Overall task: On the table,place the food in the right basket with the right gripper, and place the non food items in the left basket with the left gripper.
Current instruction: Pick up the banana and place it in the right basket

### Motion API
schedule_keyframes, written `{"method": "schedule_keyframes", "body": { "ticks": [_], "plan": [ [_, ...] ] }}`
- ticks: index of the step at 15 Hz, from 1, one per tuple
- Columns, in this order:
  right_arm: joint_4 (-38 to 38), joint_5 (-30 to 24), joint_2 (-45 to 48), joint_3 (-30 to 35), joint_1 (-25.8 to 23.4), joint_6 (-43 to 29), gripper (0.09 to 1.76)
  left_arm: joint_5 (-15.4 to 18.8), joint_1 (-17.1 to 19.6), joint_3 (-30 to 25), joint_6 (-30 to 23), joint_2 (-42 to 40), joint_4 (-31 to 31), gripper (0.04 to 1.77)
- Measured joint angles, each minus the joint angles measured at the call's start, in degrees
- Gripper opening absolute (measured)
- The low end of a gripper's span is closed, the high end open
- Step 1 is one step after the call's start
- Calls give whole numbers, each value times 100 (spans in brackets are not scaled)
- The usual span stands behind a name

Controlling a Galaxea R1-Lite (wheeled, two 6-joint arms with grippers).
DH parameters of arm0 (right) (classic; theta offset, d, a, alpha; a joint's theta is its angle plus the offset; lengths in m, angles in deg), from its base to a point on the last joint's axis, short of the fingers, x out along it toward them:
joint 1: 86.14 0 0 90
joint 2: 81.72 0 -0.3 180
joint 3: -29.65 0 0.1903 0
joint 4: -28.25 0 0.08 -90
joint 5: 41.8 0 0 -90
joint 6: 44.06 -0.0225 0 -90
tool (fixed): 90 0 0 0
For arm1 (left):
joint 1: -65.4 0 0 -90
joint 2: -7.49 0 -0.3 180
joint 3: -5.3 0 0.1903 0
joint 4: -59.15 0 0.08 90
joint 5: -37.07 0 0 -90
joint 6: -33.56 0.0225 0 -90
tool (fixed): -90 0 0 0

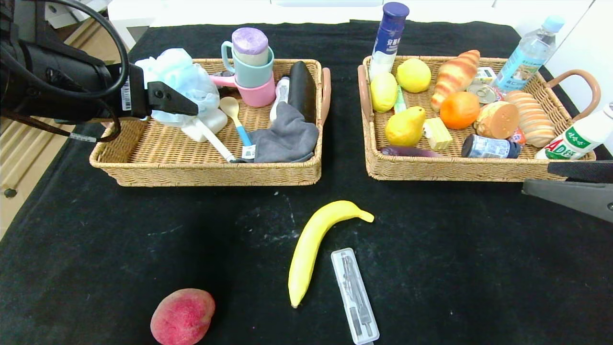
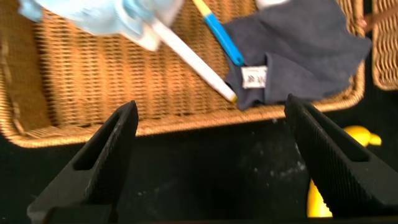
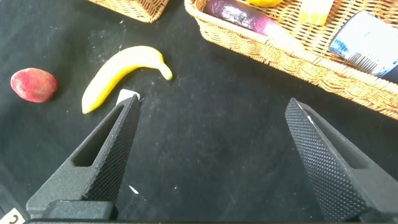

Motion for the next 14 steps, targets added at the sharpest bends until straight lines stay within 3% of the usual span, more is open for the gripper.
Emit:
{"method": "schedule_keyframes", "body": {
  "ticks": [14],
  "plan": [
    [0,0,-7,2,-9,0,171,-480,-2332,-1407,-68,-245,67,171]
  ]
}}
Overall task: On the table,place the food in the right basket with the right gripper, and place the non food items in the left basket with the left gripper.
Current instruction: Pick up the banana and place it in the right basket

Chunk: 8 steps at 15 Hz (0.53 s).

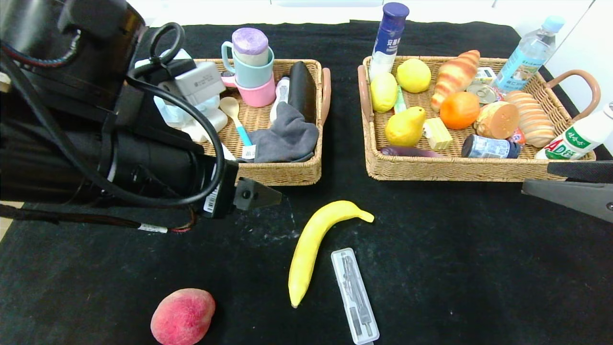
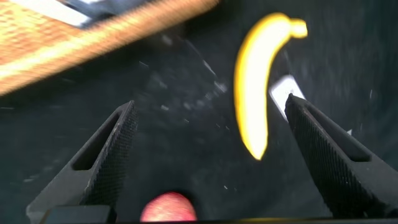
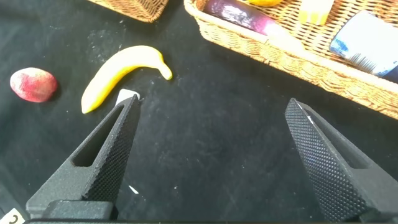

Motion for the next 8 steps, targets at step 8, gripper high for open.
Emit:
{"method": "schedule_keyframes", "body": {
  "ticks": [8],
  "plan": [
    [0,2,0,-6,1,0,171,-413,-640,-137,-11,672,38,172]
  ]
}}
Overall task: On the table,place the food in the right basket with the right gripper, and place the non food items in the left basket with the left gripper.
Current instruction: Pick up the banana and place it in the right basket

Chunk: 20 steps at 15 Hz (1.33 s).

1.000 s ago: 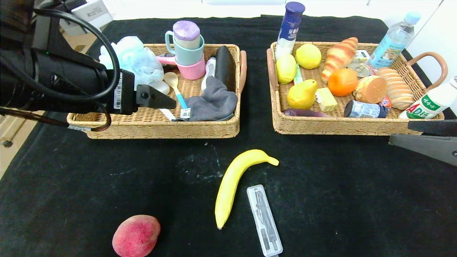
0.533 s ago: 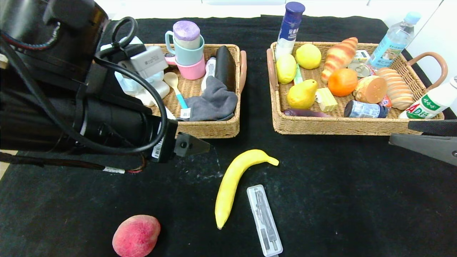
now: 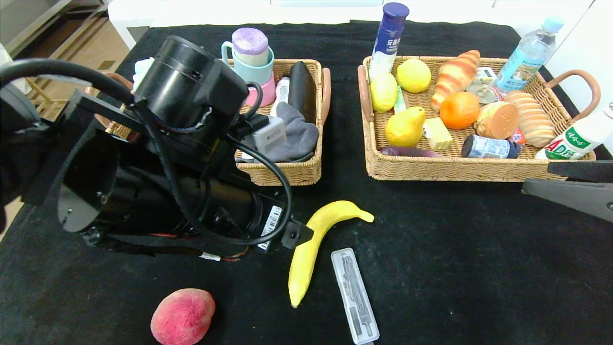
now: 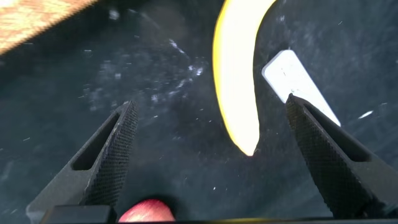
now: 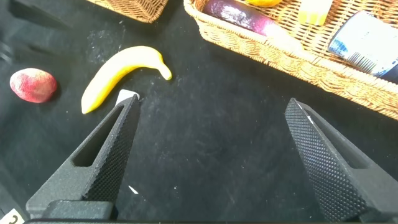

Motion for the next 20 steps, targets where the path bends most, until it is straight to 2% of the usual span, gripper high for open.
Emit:
{"method": "schedule_keyframes", "body": {
  "ticks": [2,9,16,20],
  "plan": [
    [2,0,0,0,0,-2,171,-55,-96,27,-59,205,4,172],
    [-9,-2,-2,-5,0,-2,171,-606,-295,18,-78,847,439,172],
    [-7,-2,7,-5,0,0,171,-923,-380,51,-83,1062,458,172],
    [-9,0,9,-2,0,0,171,-1135,-407,41,-100,1150,686,172]
  ]
}}
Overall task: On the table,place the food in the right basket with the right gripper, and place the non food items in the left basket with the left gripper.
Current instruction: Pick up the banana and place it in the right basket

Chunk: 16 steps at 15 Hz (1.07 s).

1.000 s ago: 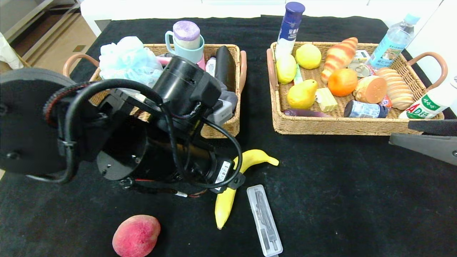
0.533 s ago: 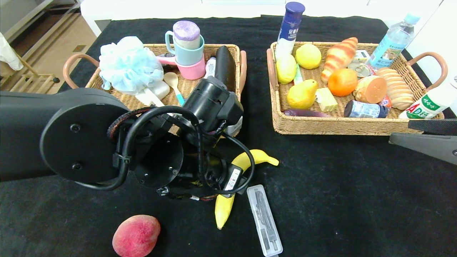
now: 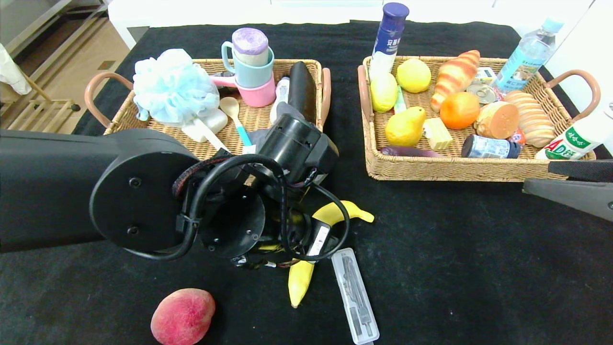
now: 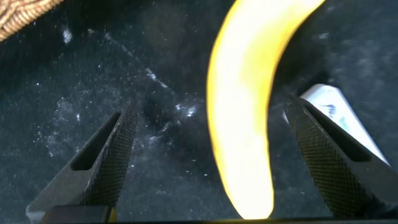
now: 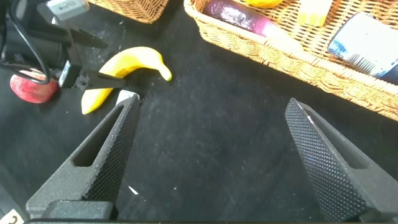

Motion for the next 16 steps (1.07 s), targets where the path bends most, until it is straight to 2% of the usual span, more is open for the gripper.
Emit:
{"method": "schedule_keyframes", "body": {
  "ticks": [15,16],
  "plan": [
    [4,0,2,9,0,-2,171,-205,-48,10,-85,152,-2,172],
    [4,0,5,9,0,-2,171,-212,-50,7,-85,155,-5,157]
  ]
}}
